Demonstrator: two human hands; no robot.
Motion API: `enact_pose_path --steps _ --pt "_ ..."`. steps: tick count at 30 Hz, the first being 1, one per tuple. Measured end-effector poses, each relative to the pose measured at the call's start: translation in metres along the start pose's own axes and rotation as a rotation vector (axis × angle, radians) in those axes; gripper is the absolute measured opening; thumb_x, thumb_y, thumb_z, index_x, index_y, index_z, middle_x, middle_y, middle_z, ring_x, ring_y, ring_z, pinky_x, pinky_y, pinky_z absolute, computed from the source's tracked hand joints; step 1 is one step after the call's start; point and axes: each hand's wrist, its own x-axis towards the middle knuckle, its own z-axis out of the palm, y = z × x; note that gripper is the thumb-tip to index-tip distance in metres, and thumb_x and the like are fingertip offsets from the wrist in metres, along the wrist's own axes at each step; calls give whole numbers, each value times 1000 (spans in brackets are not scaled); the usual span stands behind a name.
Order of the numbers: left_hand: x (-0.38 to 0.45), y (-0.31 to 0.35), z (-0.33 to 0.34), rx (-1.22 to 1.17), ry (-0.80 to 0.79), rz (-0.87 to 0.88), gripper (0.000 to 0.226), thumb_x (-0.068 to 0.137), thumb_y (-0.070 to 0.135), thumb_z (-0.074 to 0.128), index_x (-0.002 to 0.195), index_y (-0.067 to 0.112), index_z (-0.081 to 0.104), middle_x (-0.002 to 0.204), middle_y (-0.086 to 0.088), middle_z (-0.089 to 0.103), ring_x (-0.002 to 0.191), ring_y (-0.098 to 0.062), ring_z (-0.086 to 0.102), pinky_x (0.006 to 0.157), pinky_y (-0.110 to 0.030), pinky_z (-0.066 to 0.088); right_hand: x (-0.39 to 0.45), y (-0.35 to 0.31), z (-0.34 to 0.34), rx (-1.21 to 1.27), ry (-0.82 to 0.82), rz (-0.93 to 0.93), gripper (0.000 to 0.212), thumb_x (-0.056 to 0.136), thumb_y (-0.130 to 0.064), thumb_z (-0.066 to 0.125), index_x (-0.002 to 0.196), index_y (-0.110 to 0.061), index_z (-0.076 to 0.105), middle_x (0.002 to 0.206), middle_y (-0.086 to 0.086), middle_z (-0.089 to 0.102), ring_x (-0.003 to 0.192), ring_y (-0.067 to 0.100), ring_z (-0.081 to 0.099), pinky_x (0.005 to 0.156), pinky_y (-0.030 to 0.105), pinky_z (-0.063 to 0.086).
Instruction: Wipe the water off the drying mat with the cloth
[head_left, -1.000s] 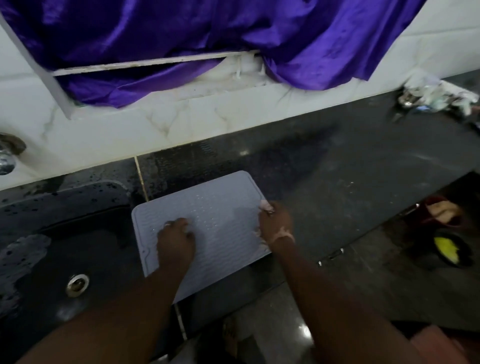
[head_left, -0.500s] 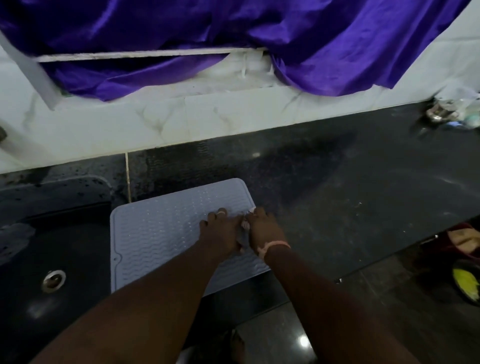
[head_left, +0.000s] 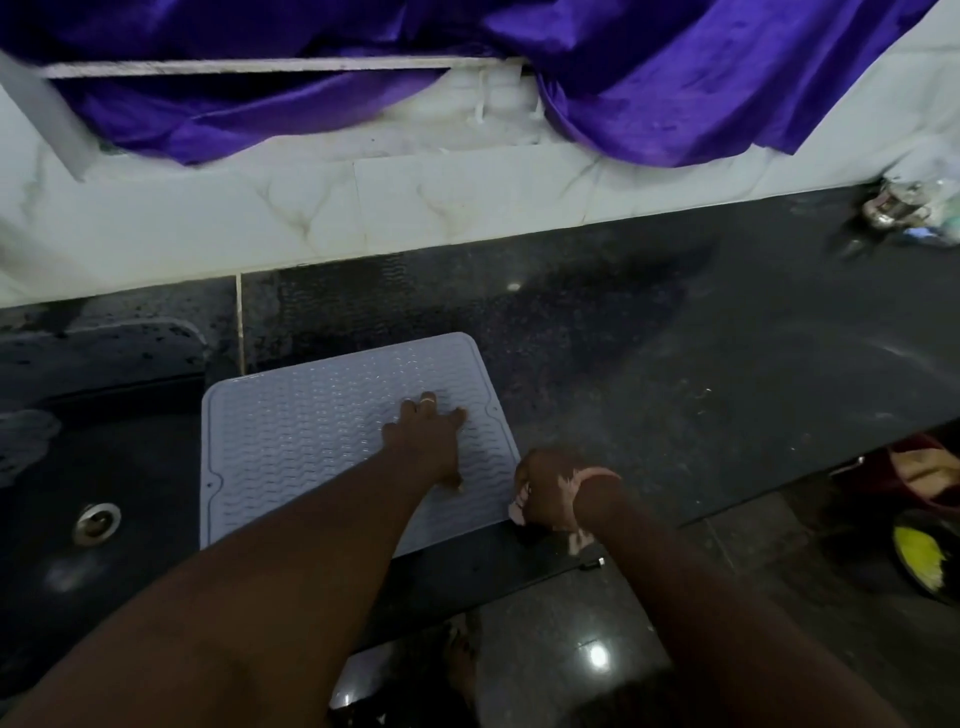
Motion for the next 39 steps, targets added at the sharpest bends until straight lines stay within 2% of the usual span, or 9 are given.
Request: enact_pose_path --steps 4,8,16,19,23,28,34,37,39 --pt "-7 5 4 -43 28 8 122 62 56 87 156 41 12 164 -12 2 149 -42 7 112 -63 30 29 -7 -21 115 229 41 30 91 -36 67 115 -19 71 114 5 70 101 22 67 91 34 55" --pt "-7 5 6 -49 31 11 126 61 55 88 157 40 9 164 -13 1 149 -41 7 112 -62 33 28 -14 8 71 271 12 27 95 -30 63 118 -16 68 121 6 64 105 24 65 93 33 53" --pt "-4 10 0 -55 28 -15 114 66 49 87 157 37 18 164 -11 6 148 -39 15 111 -59 34 -7 -5 -21 -3 -88 117 27 83 -28 75 105 -14 70 96 0 68 87 19 68 71 28 53" --pt "3 9 -12 -50 153 -44 95 72 45 83 150 30 32 154 -12 30 136 -36 37 105 -52 41 38 -10 -60 210 90 132 21 88 -33 69 94 -14 74 85 5 73 71 22 72 65 38 63" --pt "23 2 -22 -102 210 -62 101 70 44 84 152 32 26 160 -11 20 142 -36 28 110 -54 36 117 -31 -56 66 312 -68 28 96 -32 57 118 -19 68 121 10 63 108 34 63 93 43 53" --pt "37 -2 -24 -85 146 -103 104 67 52 85 152 34 28 157 -7 24 140 -33 29 104 -52 41 130 -32 -35 -91 260 -109 29 91 -21 58 119 -18 66 123 11 59 110 34 60 92 40 53" --pt "37 -3 -27 -103 132 -90 106 65 48 88 151 35 28 154 -8 28 138 -34 31 101 -52 45 96 -15 -88 -26 -144 -18 24 84 -35 75 97 -16 70 93 5 71 84 22 70 74 33 60" --pt "38 -3 -30 -128 122 -87 108 60 44 92 150 34 34 150 -7 35 135 -32 35 100 -51 48 141 -21 -112 59 107 -49 22 90 -33 66 94 -13 76 88 7 72 79 24 70 73 31 58" --pt "39 -3 -33 -143 102 -93 109 59 40 94 150 32 36 147 -7 38 133 -33 37 100 -50 49 172 -31 -113 83 253 -100 22 91 -17 60 106 -14 76 107 10 73 97 29 70 86 37 58"
